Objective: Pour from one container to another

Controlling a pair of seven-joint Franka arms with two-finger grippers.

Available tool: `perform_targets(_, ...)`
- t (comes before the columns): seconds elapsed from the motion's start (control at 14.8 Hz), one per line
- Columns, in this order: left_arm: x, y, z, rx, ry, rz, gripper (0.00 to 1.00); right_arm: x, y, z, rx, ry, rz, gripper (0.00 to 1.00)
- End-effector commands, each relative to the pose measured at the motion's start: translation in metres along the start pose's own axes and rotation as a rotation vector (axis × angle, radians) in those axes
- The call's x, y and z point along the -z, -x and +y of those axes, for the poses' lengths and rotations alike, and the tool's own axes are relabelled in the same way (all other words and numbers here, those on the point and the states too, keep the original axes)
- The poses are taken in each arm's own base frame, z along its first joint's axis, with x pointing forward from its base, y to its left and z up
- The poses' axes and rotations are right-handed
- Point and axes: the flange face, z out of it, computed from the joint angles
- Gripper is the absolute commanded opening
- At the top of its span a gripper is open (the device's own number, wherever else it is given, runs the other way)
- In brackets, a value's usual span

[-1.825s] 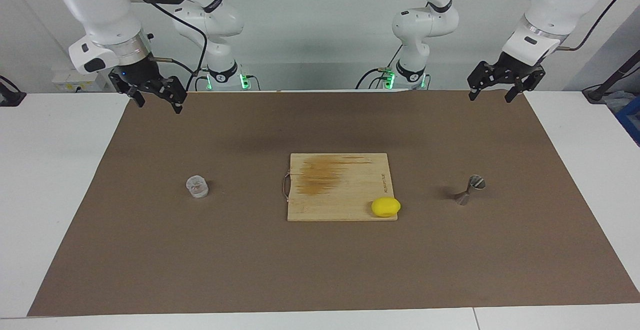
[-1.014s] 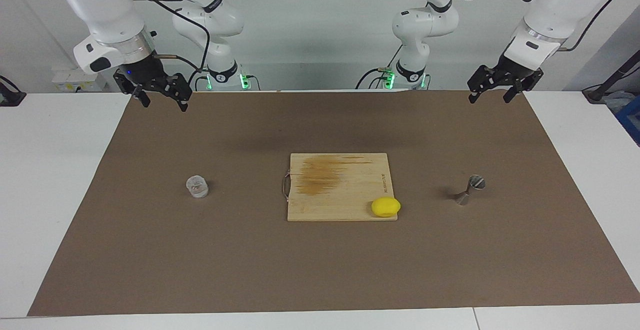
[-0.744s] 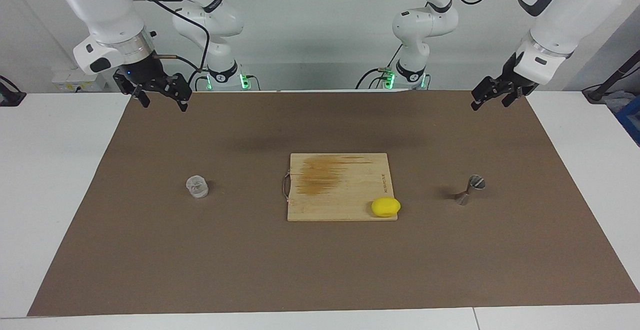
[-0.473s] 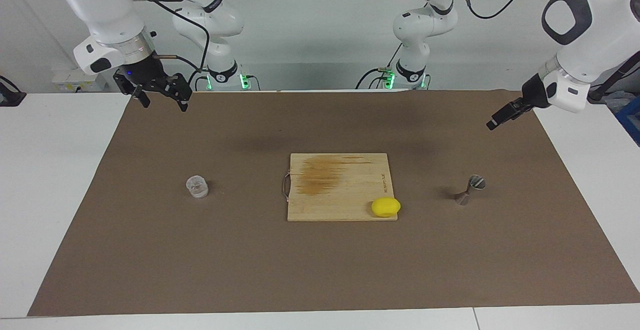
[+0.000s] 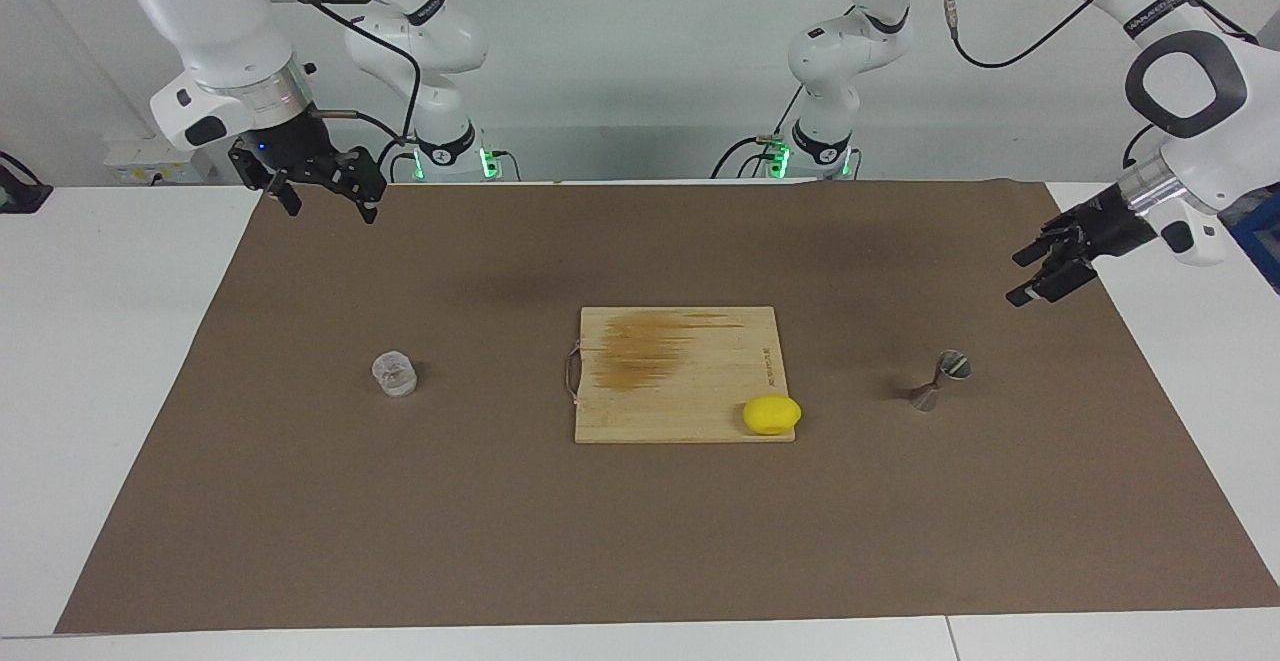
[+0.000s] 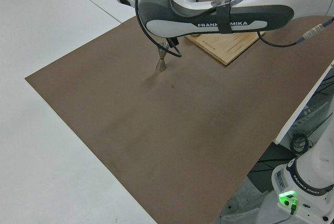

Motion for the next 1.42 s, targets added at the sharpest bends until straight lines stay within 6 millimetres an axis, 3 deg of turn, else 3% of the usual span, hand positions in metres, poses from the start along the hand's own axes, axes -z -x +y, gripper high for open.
perform_targets(0.0,-0.016,0.001,-0.04,0.254,0.142,-0.056,1.0,-0.001,0.006,0.002,0.022,0.012,-0.002,1.0)
perform_targets(0.34,-0.054,-0.018,-0.102,0.645,0.437,-0.195,1.0,-0.001,0.008,0.001,0.021,0.014,-0.003,1.0)
perform_targets(0.68,-0.089,-0.041,-0.122,0.868,0.557,-0.302,1.0,-0.001,0.01,0.001,0.022,0.017,-0.01,1.0)
perform_targets(0.88,-0.108,-0.042,-0.112,0.93,0.612,-0.324,1.0,-0.002,0.009,0.002,0.02,0.017,-0.011,1.0)
perform_targets(1.35,-0.144,-0.021,-0.093,1.018,0.687,-0.353,1.0,-0.002,0.009,0.003,0.022,0.015,-0.009,1.0)
